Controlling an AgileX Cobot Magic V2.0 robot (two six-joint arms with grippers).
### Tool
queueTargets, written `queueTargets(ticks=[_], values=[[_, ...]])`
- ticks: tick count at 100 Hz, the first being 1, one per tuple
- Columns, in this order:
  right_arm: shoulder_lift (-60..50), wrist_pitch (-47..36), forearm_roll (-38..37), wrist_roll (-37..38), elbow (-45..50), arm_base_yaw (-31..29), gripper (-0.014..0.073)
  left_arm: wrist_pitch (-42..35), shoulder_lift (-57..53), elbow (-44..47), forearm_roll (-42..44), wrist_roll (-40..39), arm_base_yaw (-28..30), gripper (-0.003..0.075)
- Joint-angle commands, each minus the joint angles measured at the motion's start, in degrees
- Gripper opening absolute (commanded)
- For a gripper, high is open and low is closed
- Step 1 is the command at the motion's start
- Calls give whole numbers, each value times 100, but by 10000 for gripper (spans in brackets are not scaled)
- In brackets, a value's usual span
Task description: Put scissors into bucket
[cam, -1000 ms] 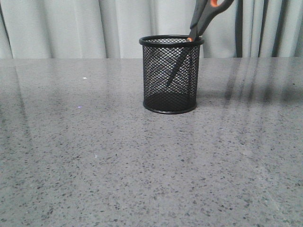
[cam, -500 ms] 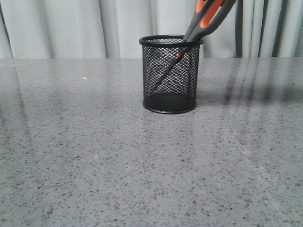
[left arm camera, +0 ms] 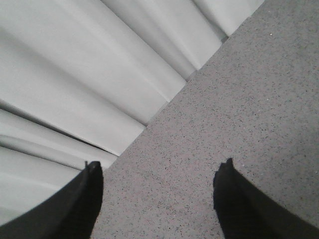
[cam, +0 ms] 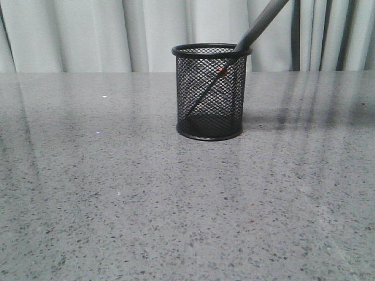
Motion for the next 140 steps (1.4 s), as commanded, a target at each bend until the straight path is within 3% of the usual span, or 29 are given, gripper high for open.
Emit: queueTargets(ticks=[1,11,18,35,39,56,71,90,111,125,140], values=[[-423,-373,55,28,-205,-157,292,-346,-95,-161,-21,-77,14,432],[-668,-489,123,58,-205,-247,290,-346,-95,-161,-21,-77,14,363],[-846,-631,186,58,-195,-270,258,-333,-95,-161,-21,-77,14,273],[-1281,-1062,661,58,-183,-270,-12,-129,-95,-161,-32,-77,14,-20],[-1356,-1173,812,58,-162,-270,-71,-81,-95,-161,-68,-164,14,-21],[-1867,-2078,1234,58,384,-270,-54,-211,-179,-132,-68,-769,14,-21],[-2617,-3380,1222,22,1563,-270,-54,-1226,-695,539,-68,-1141,14,-21],[-3747,-5050,1222,8,3435,-270,-54,-3122,-1985,2496,-68,-1655,14,-21],[-4901,-5946,1214,8,5187,-270,-54,-5178,-3611,5146,-198,-1896,14,-21],[-5573,-6245,1147,8,6047,-270,-54,-5794,-4585,6518,-480,-1897,14,-21],[-6155,-6319,1147,8,6726,-270,-54,-5892,-5534,7573,-844,-1897,14,-21]])
